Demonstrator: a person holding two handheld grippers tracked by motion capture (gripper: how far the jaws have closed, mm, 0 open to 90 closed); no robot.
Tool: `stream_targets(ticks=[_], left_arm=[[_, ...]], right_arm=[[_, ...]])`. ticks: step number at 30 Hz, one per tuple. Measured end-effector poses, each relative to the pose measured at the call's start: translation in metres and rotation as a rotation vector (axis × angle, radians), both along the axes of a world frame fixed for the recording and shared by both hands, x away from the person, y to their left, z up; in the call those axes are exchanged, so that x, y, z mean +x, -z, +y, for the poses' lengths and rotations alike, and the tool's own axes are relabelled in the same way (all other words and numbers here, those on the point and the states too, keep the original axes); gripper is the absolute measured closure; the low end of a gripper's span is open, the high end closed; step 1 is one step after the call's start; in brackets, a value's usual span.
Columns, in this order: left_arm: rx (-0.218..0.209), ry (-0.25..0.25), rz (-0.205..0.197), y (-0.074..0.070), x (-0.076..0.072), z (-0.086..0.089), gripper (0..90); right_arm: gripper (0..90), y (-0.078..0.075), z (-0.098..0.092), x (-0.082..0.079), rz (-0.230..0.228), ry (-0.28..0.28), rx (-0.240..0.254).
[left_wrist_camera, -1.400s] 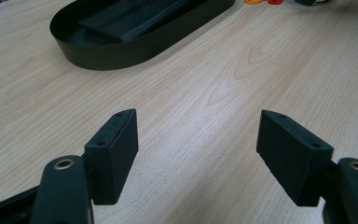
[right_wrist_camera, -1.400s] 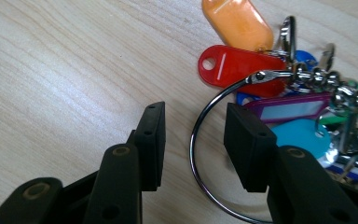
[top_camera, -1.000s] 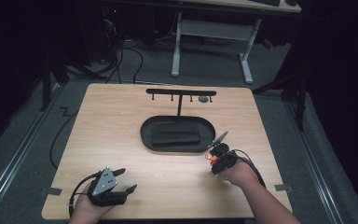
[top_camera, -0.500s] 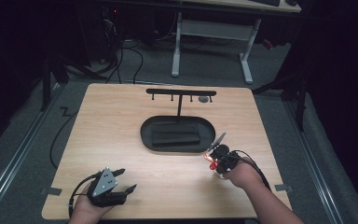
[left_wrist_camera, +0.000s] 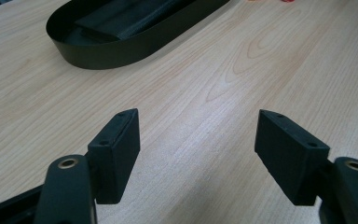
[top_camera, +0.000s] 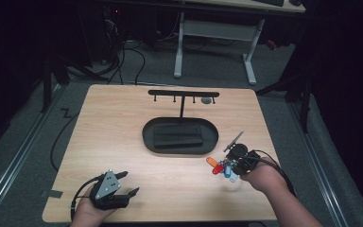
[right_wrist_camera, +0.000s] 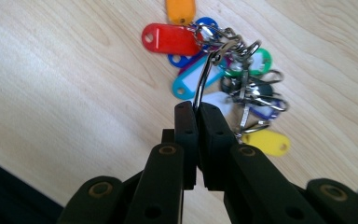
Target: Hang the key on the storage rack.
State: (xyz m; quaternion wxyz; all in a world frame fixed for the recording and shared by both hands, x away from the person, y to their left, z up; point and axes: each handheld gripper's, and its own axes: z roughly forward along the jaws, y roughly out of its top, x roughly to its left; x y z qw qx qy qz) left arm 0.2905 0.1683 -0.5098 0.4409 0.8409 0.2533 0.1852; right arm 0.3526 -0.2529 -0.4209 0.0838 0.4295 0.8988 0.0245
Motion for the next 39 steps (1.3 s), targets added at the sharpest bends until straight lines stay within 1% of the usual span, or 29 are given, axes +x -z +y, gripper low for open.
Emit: stream_targets(ticks=[1, 2, 3, 8, 10, 13, 15, 16, 17, 19, 21, 23, 24, 25, 26, 28, 31, 34, 37, 39], left_arm=[[0.0, 0.002, 0.004, 0.0, 0.0, 0.0, 31.6], [0.002, 0.003, 0.007, 0.001, 0.0, 0.0, 31.6], [0.005, 0.005, 0.012, 0.001, 0.001, 0.0, 31.6], [0.008, 0.009, 0.013, 0.002, 0.0, -0.002, 31.5], [0.008, 0.009, 0.014, 0.002, 0.0, -0.002, 31.6], [-0.004, 0.008, 0.017, 0.002, 0.001, -0.002, 31.5], [-0.022, 0.009, 0.034, 0.003, 0.003, -0.001, 31.6], [-0.022, 0.008, 0.04, 0.004, 0.004, -0.001, 31.6], [-0.019, 0.006, 0.042, 0.004, 0.004, 0.0, 31.6], [-0.034, 0.001, 0.05, 0.005, 0.006, 0.001, 31.5], [-0.037, -0.007, 0.052, 0.005, 0.008, 0.001, 31.6], [-0.038, -0.013, 0.058, 0.005, 0.008, 0.002, 31.5], [-0.037, -0.008, 0.055, 0.005, 0.007, 0.001, 31.3], [-0.029, -0.003, 0.05, 0.005, 0.006, 0.001, 31.1], [-0.017, 0.003, 0.047, 0.005, 0.004, 0.0, 30.7], [-0.006, 0.008, 0.04, 0.005, 0.004, -0.001, 30.0], [-0.014, 0.013, 0.047, 0.006, 0.004, -0.003, 30.0], [-0.005, 0.02, 0.046, 0.007, 0.004, -0.004, 30.0], [-0.014, 0.014, 0.039, 0.007, 0.004, -0.002, 29.1], [-0.017, 0.011, 0.042, 0.007, 0.004, -0.001, 28.7]], right_arm=[[87.3, -0.003, -0.001, 0.0, -0.004, -0.016, -0.004], [87.2, -0.007, -0.002, -0.001, 0.003, -0.018, 0.001], [87.3, -0.01, -0.003, -0.002, -0.004, -0.028, -0.001], [87.5, -0.03, -0.005, -0.004, -0.01, -0.041, -0.013], [87.5, -0.036, -0.005, -0.006, -0.021, -0.033, -0.013], [87.6, -0.042, -0.005, -0.009, -0.024, -0.034, -0.02], [87.6, -0.046, -0.003, -0.011, -0.006, -0.031, -0.012], [87.6, -0.049, -0.002, -0.013, 0.004, -0.041, -0.001], [87.6, -0.052, 0.0, -0.014, 0.006, -0.051, -0.001], [87.6, -0.056, 0.001, -0.016, 0.011, -0.048, 0.012], [87.6, -0.061, 0.001, -0.018, 0.018, -0.057, 0.006], [87.6, -0.066, 0.001, -0.018, 0.014, -0.061, 0.021], [87.6, -0.069, 0.0, -0.018, 0.013, -0.066, 0.031], [87.7, -0.071, -0.001, -0.019, 0.015, -0.053, 0.039], [87.6, -0.072, -0.002, -0.019, 0.014, -0.064, 0.04], [87.6, -0.074, -0.003, -0.02, 0.018, -0.057, 0.038], [87.6, -0.081, -0.004, -0.019, 0.013, -0.056, 0.037], [87.6, -0.09, -0.005, -0.017, -0.002, -0.064, 0.039], [87.6, -0.099, -0.005, -0.016, -0.015, -0.057, 0.044], [87.6, -0.103, -0.004, -0.015, -0.021, -0.059, 0.042]])
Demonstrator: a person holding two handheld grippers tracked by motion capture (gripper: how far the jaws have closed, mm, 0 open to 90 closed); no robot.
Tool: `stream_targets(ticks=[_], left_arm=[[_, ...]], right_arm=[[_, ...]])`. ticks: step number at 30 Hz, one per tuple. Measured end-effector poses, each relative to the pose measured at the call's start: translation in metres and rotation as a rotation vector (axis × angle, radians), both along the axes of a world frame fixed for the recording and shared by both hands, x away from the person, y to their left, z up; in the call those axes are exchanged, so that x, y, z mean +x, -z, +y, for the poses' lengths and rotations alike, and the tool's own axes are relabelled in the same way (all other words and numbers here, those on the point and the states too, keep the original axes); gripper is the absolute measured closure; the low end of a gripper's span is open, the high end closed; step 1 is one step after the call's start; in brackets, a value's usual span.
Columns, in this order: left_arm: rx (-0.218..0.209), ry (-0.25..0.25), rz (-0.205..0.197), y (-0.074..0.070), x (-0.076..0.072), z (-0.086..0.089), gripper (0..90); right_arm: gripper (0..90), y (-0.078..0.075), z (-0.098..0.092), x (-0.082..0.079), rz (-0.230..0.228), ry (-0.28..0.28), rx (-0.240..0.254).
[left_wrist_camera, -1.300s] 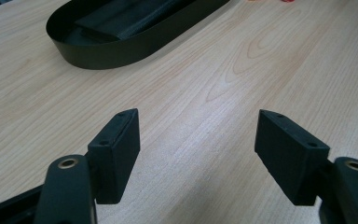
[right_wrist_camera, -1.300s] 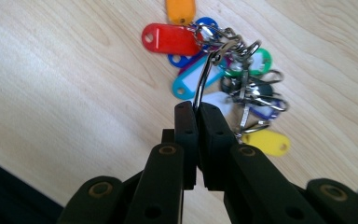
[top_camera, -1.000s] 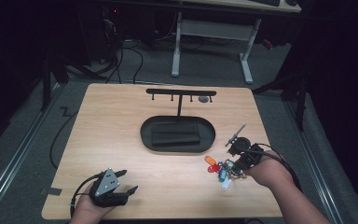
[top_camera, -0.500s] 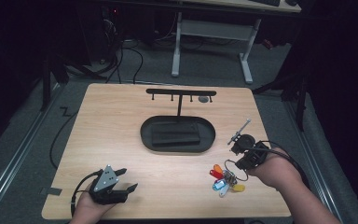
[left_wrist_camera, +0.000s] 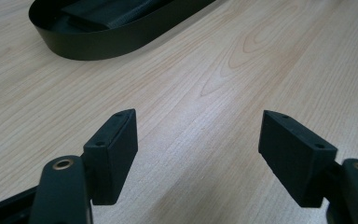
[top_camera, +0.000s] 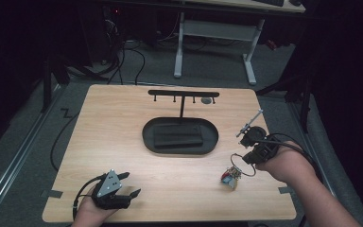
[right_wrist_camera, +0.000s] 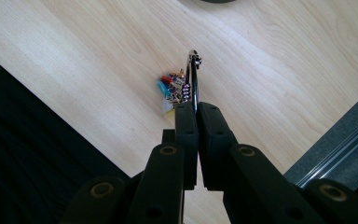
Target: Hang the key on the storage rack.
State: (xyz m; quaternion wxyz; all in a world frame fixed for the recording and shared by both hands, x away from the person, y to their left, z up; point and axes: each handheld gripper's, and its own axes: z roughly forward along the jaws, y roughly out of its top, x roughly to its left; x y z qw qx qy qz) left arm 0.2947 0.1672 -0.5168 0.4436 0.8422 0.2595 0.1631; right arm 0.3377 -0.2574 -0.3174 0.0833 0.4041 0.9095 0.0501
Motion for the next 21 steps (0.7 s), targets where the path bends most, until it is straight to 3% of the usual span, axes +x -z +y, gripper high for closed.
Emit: stream_targets(ticks=[12, 21], left_arm=[[-0.009, -0.004, -0.001, -0.001, 0.0, 0.001, 28.2], [-0.003, 0.001, -0.001, 0.0, 0.002, 0.0, 28.2]], right_arm=[[87.6, -0.017, 0.0, 0.014, -0.035, 0.019, 0.034], [87.6, -0.014, 0.01, 0.033, -0.031, 0.009, 0.034]])
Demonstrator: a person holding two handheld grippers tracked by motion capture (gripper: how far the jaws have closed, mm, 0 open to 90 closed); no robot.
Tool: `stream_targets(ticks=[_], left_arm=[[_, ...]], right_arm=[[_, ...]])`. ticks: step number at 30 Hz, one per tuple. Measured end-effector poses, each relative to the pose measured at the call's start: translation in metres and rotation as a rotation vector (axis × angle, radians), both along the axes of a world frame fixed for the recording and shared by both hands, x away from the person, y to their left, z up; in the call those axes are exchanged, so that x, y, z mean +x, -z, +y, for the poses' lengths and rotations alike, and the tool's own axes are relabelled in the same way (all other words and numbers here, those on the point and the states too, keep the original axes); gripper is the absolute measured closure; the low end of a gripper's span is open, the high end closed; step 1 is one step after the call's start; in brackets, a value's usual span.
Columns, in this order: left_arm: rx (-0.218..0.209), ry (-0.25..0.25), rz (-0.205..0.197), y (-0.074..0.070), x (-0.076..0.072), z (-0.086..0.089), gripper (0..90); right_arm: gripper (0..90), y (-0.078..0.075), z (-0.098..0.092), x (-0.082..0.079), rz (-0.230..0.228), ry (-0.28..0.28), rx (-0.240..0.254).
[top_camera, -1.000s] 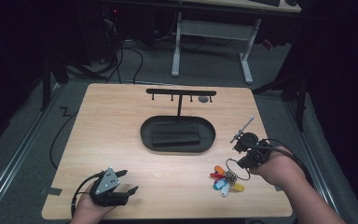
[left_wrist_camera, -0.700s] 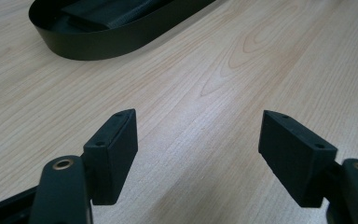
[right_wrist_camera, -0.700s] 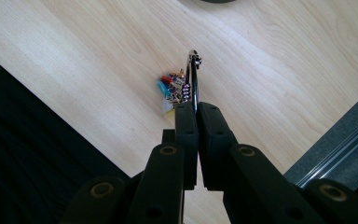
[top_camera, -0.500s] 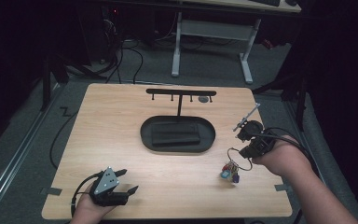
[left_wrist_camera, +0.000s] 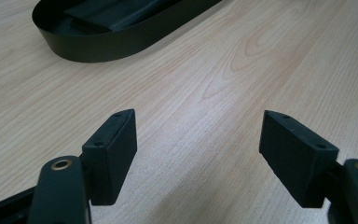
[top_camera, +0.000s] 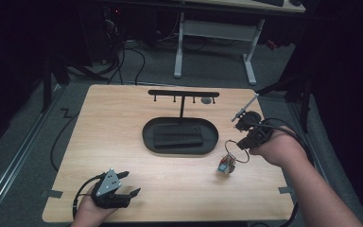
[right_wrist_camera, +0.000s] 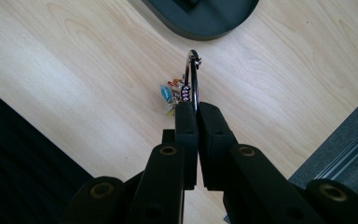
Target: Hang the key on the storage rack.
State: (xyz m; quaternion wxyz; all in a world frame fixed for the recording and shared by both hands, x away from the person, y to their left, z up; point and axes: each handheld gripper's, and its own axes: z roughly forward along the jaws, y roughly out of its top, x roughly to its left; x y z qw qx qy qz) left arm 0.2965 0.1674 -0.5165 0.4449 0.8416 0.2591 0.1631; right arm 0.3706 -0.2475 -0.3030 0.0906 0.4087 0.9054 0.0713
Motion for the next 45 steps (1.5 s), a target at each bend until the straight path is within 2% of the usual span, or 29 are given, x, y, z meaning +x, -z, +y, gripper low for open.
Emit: stream_targets(ticks=[9, 10, 17, 18, 19, 22, 23, 26, 28, 29, 31, 38, 41, 42, 45], left_arm=[[-0.001, -0.004, 0.007, 0.001, 0.001, 0.001, 28.2], [-0.005, -0.006, 0.005, 0.001, 0.001, 0.001, 28.3], [-0.006, -0.014, 0.003, 0.001, 0.0, 0.005, 28.4], [-0.003, -0.014, 0.005, 0.0, -0.001, 0.006, 28.4], [-0.003, -0.015, 0.005, 0.0, -0.001, 0.006, 28.5], [-0.001, -0.017, 0.004, 0.001, -0.002, 0.006, 28.6], [-0.001, -0.018, 0.004, 0.001, -0.002, 0.006, 28.7], [0.001, -0.017, 0.003, 0.001, -0.002, 0.006, 28.8], [0.012, -0.015, -0.005, 0.001, -0.003, 0.006, 28.8], [0.013, -0.012, -0.005, 0.0, -0.004, 0.006, 28.8], [0.013, -0.012, -0.009, 0.0, -0.004, 0.006, 28.8], [0.025, -0.007, 0.001, 0.002, -0.004, 0.005, 28.7], [0.025, -0.009, 0.001, 0.002, -0.004, 0.006, 28.7], [0.024, -0.011, 0.002, 0.002, -0.004, 0.007, 28.7], [0.025, -0.013, 0.007, 0.003, -0.003, 0.007, 28.7]], right_arm=[[87.6, -0.006, 0.009, 0.024, -0.023, 0.003, 0.024], [87.6, -0.008, 0.011, 0.026, -0.024, 0.022, 0.027], [87.6, -0.013, 0.017, 0.047, -0.054, 0.006, 0.039], [87.6, -0.013, 0.019, 0.05, -0.05, 0.02, 0.039], [87.6, -0.013, 0.021, 0.053, -0.055, 0.006, 0.038], [87.7, -0.016, 0.026, 0.065, -0.065, 0.0, 0.041], [87.6, -0.018, 0.028, 0.068, -0.064, 0.022, 0.044], [87.7, -0.024, 0.029, 0.082, -0.083, 0.005, 0.062], [87.6, -0.025, 0.027, 0.091, -0.087, 0.033, 0.08], [87.7, -0.024, 0.025, 0.097, -0.09, 0.03, 0.084], [87.6, -0.021, 0.024, 0.105, -0.082, 0.062, 0.087], [87.6, -0.016, 0.03, 0.128, -0.085, 0.051, 0.073], [87.6, -0.012, 0.03, 0.136, -0.082, 0.06, 0.06], [87.6, -0.009, 0.029, 0.139, -0.077, 0.079, 0.06], [87.6, -0.005, 0.022, 0.144, -0.083, 0.095, 0.08]])
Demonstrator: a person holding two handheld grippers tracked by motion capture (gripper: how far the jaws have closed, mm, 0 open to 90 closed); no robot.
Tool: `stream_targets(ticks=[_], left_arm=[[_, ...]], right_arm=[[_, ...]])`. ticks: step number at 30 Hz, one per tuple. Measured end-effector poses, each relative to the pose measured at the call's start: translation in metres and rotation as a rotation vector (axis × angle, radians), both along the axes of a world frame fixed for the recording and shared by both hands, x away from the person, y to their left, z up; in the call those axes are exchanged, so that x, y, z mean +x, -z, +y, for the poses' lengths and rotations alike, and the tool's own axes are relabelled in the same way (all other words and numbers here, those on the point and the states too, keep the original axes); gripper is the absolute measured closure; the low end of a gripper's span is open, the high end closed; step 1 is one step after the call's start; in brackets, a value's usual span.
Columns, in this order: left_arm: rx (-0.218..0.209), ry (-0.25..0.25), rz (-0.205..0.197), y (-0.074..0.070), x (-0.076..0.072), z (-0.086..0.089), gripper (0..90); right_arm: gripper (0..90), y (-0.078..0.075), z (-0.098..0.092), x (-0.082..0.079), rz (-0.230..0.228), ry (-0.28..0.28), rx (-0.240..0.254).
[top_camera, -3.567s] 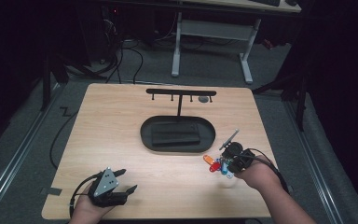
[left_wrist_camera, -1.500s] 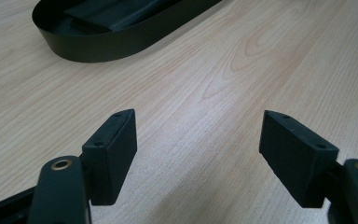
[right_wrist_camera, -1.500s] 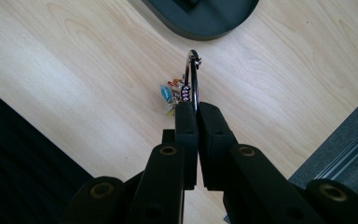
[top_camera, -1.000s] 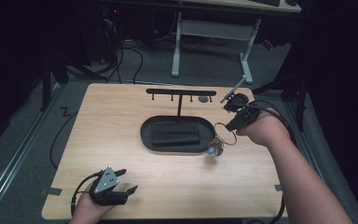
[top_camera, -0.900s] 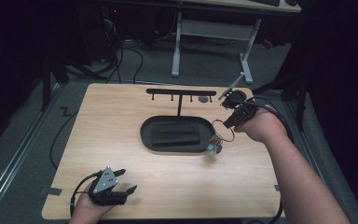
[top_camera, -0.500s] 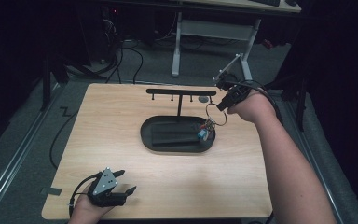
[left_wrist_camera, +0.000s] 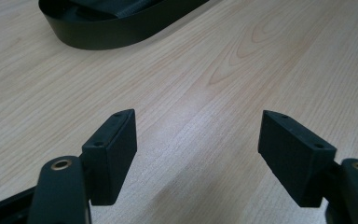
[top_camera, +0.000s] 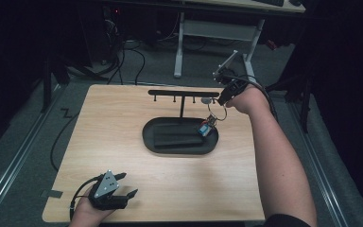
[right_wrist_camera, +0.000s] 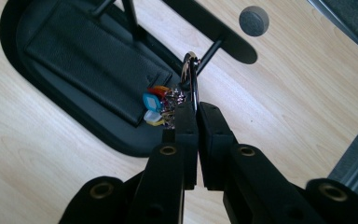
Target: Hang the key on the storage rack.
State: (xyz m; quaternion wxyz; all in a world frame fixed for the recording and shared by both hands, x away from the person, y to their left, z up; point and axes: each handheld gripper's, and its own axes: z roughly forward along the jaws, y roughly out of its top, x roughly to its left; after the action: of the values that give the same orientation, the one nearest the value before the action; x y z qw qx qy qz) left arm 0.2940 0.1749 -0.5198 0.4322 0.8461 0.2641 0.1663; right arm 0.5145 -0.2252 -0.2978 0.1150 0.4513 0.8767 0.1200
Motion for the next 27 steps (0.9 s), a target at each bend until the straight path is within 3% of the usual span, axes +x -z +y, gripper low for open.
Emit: stream_targets(ticks=[5, 12, 16, 20, 25, 27], left_arm=[[0.001, 0.003, -0.008, 0.0, -0.001, -0.001, 28.7], [0.008, 0.014, -0.007, -0.001, -0.002, -0.002, 28.3], [0.005, 0.011, -0.009, -0.001, -0.001, -0.002, 28.4], [0.008, 0.014, -0.012, -0.001, -0.001, -0.002, 28.4], [0.006, 0.017, 0.0, 0.0, 0.0, -0.002, 28.5], [0.005, 0.017, 0.0, -0.001, 0.0, -0.002, 28.5]], right_arm=[[87.5, 0.004, -0.004, 0.005, -0.008, 0.021, 0.033], [87.2, 0.014, 0.003, 0.015, -0.016, 0.005, 0.003], [85.7, 0.016, 0.006, 0.018, -0.037, 0.014, 0.017], [77.2, 0.013, 0.007, 0.014, -0.089, 0.053, 0.025], [63.6, 0.017, 0.009, -0.003, -0.163, 0.095, 0.054], [60.2, 0.018, 0.007, -0.011, -0.171, 0.109, 0.071]])
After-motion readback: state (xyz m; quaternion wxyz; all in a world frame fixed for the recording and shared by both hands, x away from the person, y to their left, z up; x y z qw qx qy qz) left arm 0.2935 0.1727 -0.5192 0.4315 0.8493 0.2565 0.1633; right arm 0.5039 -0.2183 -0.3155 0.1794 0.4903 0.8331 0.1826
